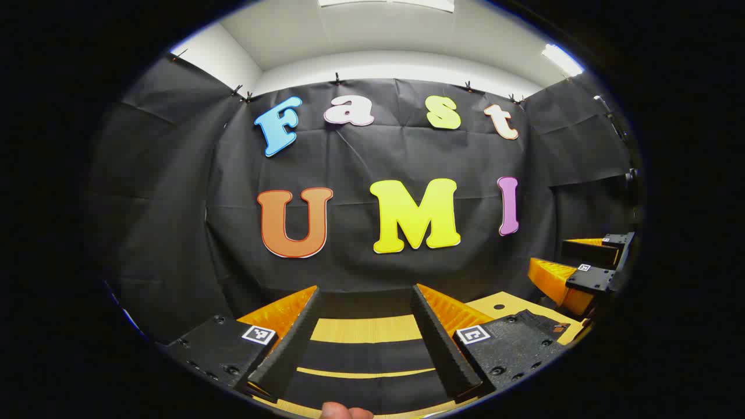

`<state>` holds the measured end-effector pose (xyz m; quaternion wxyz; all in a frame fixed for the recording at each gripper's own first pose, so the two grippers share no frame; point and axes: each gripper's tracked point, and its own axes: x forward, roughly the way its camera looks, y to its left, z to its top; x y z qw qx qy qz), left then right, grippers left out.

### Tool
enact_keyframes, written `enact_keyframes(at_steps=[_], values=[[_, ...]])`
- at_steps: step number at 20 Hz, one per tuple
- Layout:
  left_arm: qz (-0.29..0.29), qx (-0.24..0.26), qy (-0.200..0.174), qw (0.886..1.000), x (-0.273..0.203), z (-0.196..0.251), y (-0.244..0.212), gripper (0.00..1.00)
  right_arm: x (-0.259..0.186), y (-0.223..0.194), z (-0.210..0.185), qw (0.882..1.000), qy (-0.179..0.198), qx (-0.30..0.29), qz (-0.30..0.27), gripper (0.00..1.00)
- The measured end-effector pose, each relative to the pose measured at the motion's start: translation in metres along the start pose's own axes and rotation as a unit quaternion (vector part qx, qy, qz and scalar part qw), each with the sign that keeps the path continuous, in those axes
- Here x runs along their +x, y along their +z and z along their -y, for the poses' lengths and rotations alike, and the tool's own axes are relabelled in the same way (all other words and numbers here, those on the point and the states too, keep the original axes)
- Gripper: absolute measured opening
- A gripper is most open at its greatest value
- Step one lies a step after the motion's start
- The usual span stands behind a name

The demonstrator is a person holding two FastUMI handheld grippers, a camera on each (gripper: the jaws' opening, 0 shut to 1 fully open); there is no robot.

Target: Grasp the waist and the cuffs of the jeans and fold them to make the two legs overlap; first hold the waist and fold one-third of the jeans toward the cuffs, then hold the cuffs and fold the remaining one-third in the same direction to finish folding.

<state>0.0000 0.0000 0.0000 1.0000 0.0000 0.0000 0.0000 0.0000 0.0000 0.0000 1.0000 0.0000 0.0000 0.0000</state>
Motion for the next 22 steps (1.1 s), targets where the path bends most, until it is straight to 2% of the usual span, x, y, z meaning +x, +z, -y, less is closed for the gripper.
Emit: enact_keyframes(at_steps=[17, 19, 22], values=[[-0.031, -0.022, 0.000, 0.999, 0.022, 0.002, -0.024, 0.97, 0.010, -0.006, 0.032, 0.999, -0.029, -0.004, -0.014, 0.99], [-0.042, -0.033, 0.008, 0.999, 0.024, -0.007, -0.030, 0.97, 0.011, -0.010, 0.046, 0.999, -0.036, -0.001, -0.023, 0.99], [-0.061, -0.042, 0.037, 0.997, 0.028, -0.033, -0.045, 0.97, 0.016, -0.021, 0.087, 0.997, -0.069, 0.004, -0.042, 0.98]])
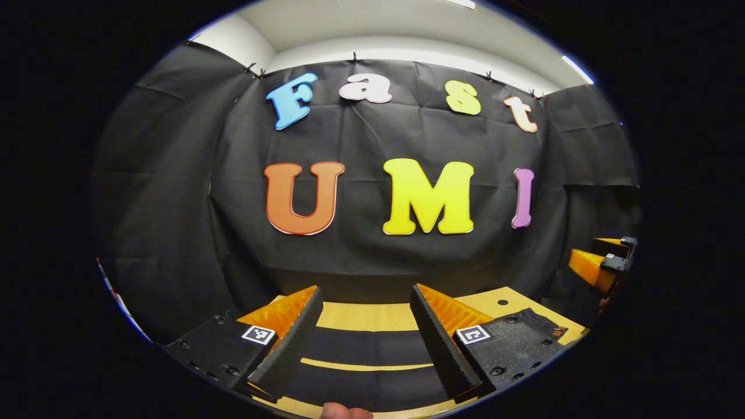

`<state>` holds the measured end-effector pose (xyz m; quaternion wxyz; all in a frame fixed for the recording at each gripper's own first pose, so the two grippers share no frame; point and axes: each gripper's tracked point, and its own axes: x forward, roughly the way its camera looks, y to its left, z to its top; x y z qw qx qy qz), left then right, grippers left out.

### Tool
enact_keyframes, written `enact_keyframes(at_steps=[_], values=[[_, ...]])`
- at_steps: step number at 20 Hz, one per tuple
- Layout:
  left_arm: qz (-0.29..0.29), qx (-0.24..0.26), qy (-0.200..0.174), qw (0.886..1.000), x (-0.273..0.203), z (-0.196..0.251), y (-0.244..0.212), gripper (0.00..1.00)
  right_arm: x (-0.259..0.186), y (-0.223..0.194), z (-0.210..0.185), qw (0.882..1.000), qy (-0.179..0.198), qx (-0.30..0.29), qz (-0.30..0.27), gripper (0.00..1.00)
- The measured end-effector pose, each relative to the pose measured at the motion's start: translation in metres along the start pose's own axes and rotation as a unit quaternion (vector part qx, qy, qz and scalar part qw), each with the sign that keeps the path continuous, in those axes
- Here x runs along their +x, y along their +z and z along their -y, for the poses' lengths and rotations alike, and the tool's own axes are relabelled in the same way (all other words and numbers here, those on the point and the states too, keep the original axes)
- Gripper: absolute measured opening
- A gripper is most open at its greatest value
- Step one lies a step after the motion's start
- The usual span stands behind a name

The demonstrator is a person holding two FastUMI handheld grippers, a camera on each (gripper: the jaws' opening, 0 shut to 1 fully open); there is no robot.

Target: Grasp the waist and the cuffs of the jeans and fold them to make the two legs overlap; first hold the waist and fold one-third of the jeans toward the cuffs, then hold the cuffs and fold the remaining one-third in the same direction to finish folding.

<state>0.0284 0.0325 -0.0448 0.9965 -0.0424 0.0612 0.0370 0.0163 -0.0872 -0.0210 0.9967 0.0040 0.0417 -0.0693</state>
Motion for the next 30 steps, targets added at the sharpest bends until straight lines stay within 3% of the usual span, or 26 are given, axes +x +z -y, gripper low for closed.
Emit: enact_keyframes(at_steps=[4, 6, 8, 11, 14, 18, 21, 25, 27, 29, 30], values=[[-0.057, -0.077, 0.055, 0.994, 0.008, -0.048, -0.034, 0.97, 0.016, -0.033, 0.060, 0.997, -0.039, 0.034, -0.057, 0.99], [-0.094, -0.125, 0.071, 0.985, 0.010, -0.070, -0.062, 0.97, 0.020, -0.055, 0.090, 0.991, -0.057, 0.078, -0.093, 0.99], [-0.133, -0.185, 0.084, 0.970, 0.006, -0.090, -0.092, 0.99, 0.022, -0.083, 0.119, 0.978, -0.075, 0.142, -0.136, 0.98], [-0.185, -0.267, 0.128, 0.937, -0.005, -0.123, -0.148, 0.99, 0.016, -0.130, 0.149, 0.950, -0.090, 0.225, -0.196, 0.99], [-0.220, -0.348, 0.167, 0.896, -0.023, -0.148, -0.195, 0.99, 0.008, -0.171, 0.164, 0.922, -0.101, 0.284, -0.245, 0.98], [-0.265, -0.472, 0.223, 0.811, -0.046, -0.167, -0.255, 0.99, 0.000, -0.223, 0.174, 0.878, -0.128, 0.354, -0.296, 0.97], [-0.283, -0.539, 0.245, 0.755, -0.044, -0.171, -0.285, 1.00, -0.003, -0.257, 0.181, 0.867, -0.144, 0.349, -0.327, 0.98], [-0.290, -0.615, 0.250, 0.689, -0.032, -0.174, -0.312, 0.99, -0.009, -0.279, 0.182, 0.860, -0.144, 0.338, -0.353, 0.98], [-0.294, -0.622, 0.264, 0.675, -0.031, -0.179, -0.325, 0.99, -0.013, -0.288, 0.184, 0.854, -0.151, 0.343, -0.361, 0.98], [-0.298, -0.617, 0.269, 0.677, -0.024, -0.183, -0.333, 0.99, -0.016, -0.294, 0.187, 0.851, -0.158, 0.341, -0.367, 0.98], [-0.296, -0.612, 0.266, 0.683, -0.018, -0.185, -0.331, 0.99, -0.017, -0.295, 0.189, 0.851, -0.161, 0.338, -0.368, 0.98]])
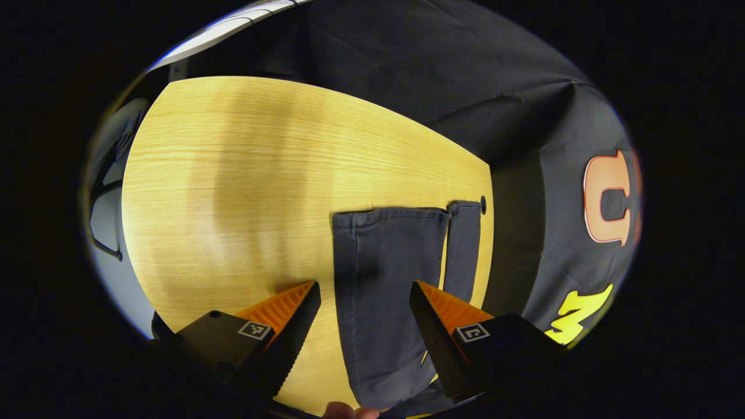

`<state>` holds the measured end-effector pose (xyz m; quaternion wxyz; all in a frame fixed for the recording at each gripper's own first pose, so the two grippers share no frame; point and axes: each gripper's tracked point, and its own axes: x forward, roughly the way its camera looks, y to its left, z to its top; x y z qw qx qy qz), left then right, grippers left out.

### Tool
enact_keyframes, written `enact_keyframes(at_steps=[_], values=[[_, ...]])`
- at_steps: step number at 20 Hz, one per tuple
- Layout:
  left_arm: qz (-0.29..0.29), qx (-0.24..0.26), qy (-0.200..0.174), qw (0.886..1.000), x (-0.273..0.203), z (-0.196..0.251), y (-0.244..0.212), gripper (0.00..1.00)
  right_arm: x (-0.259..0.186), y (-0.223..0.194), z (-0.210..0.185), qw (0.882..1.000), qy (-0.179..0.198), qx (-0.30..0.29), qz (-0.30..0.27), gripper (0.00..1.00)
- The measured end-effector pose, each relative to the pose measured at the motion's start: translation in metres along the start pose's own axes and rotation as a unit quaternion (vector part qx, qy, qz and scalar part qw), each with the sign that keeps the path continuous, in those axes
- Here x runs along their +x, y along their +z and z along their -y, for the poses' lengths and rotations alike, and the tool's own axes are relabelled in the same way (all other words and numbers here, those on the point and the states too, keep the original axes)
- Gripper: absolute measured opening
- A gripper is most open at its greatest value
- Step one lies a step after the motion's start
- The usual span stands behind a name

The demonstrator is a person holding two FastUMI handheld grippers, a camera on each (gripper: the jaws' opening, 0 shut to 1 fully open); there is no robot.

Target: Grasp the waist and the cuffs of the jeans and fold them to make the two legs overlap; first hold the waist and fold one-third of the jeans toward the cuffs, then hold the cuffs and fold the remaining one-third in the same direction to finish folding.

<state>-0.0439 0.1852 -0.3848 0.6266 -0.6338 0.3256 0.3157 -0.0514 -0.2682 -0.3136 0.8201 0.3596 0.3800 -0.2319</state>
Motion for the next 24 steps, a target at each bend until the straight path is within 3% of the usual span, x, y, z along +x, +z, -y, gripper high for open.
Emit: enact_keyframes(at_steps=[9, 11, 13, 14, 15, 16, 18, 20, 21, 22, 24], values=[[-0.007, 0.056, -0.014, 0.998, 0.035, 0.033, -0.002, 0.98, 0.027, -0.001, -0.001, 0.999, 0.002, 0.035, -0.027, 0.98], [-0.009, 0.058, -0.004, 0.998, 0.043, 0.033, -0.003, 0.88, 0.039, 0.003, -0.002, 0.997, 0.007, 0.067, -0.040, 0.98], [-0.012, 0.058, -0.002, 0.998, 0.047, 0.035, -0.005, 0.70, 0.053, 0.007, 0.002, 0.993, 0.007, 0.103, -0.052, 0.98], [-0.015, 0.059, 0.001, 0.998, 0.049, 0.033, -0.007, 0.72, 0.059, 0.010, 0.004, 0.991, 0.007, 0.118, -0.059, 0.98], [-0.014, 0.061, 0.017, 0.998, 0.050, 0.026, -0.003, 0.58, 0.065, 0.011, 0.008, 0.990, 0.003, 0.126, -0.064, 0.98], [-0.011, 0.060, 0.033, 0.998, 0.050, 0.020, -0.003, 0.34, 0.072, 0.012, 0.012, 0.989, -0.002, 0.129, -0.066, 0.98], [-0.011, 0.065, 0.037, 0.997, 0.050, 0.022, -0.003, 0.17, 0.083, 0.009, 0.015, 0.988, -0.010, 0.136, -0.075, 0.98], [-0.014, 0.071, 0.039, 0.997, 0.052, 0.023, -0.003, 0.12, 0.093, 0.008, 0.018, 0.986, -0.018, 0.143, -0.079, 0.92], [-0.015, 0.072, 0.040, 0.996, 0.052, 0.022, -0.002, 0.11, 0.096, 0.010, 0.018, 0.987, -0.020, 0.142, -0.076, 0.98], [-0.017, 0.073, 0.042, 0.996, 0.053, 0.022, -0.003, 0.08, 0.101, 0.012, 0.015, 0.987, -0.018, 0.138, -0.075, 0.92], [-0.021, 0.071, 0.045, 0.996, 0.054, 0.023, -0.002, 0.08, 0.107, 0.017, 0.008, 0.988, -0.018, 0.135, -0.075, 0.95]])
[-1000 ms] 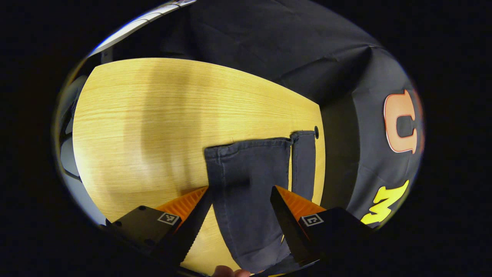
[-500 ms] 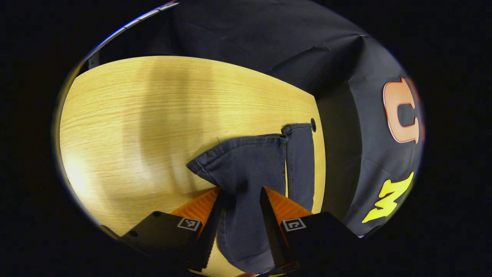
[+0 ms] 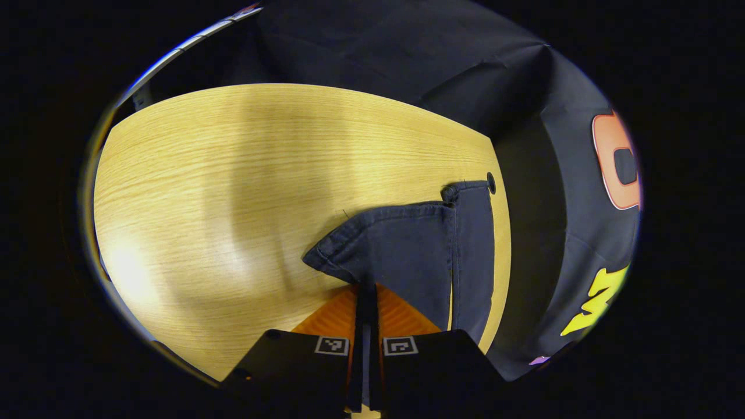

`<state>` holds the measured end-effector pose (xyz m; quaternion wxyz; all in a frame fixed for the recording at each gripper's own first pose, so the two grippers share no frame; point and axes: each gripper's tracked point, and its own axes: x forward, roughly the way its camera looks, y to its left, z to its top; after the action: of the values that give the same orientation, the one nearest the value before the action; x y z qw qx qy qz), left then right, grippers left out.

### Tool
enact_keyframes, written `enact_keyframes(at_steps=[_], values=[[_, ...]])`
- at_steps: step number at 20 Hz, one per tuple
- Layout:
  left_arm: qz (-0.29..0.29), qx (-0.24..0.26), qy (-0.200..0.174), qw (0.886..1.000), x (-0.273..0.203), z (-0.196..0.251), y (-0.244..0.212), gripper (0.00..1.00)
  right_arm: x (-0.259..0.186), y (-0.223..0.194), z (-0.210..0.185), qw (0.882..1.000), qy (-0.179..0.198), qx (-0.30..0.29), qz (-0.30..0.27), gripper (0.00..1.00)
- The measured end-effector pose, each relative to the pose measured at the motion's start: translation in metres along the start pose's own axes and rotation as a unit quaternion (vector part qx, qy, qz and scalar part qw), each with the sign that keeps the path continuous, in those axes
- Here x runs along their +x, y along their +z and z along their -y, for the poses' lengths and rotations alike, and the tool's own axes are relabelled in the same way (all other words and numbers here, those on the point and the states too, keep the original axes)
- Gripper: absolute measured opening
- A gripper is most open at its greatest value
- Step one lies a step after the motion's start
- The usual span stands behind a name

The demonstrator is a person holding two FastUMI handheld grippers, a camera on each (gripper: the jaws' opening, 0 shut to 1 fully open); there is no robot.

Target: Grasp the waist and the cuffs of the jeans and fold them to make the two legs overlap; first hold the waist and fold one-third of the jeans toward the cuffs, then hold the cuffs and fold the remaining one-third in the same direction to finish folding.

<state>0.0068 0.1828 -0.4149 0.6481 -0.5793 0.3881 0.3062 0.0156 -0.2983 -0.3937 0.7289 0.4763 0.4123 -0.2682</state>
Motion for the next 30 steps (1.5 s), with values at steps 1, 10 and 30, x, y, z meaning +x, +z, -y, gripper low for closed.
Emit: enact_keyframes(at_steps=[1, 10, 30], values=[[-0.001, 0.001, 0.001, 1.000, 0.001, 0.002, -0.001, 0.08, 0.004, 0.002, -0.003, 1.000, -0.002, -0.001, 0.001, 0.92], [-0.002, 0.008, 0.005, 1.000, 0.004, 0.007, -0.004, 0.08, 0.013, 0.005, 0.019, 0.988, -0.154, 0.017, -0.003, 0.48], [-0.079, -0.104, -0.032, 0.991, -0.055, 0.116, 0.011, 0.04, -0.065, 0.058, -0.095, 0.998, -0.003, 0.052, -0.048, 0.00]])
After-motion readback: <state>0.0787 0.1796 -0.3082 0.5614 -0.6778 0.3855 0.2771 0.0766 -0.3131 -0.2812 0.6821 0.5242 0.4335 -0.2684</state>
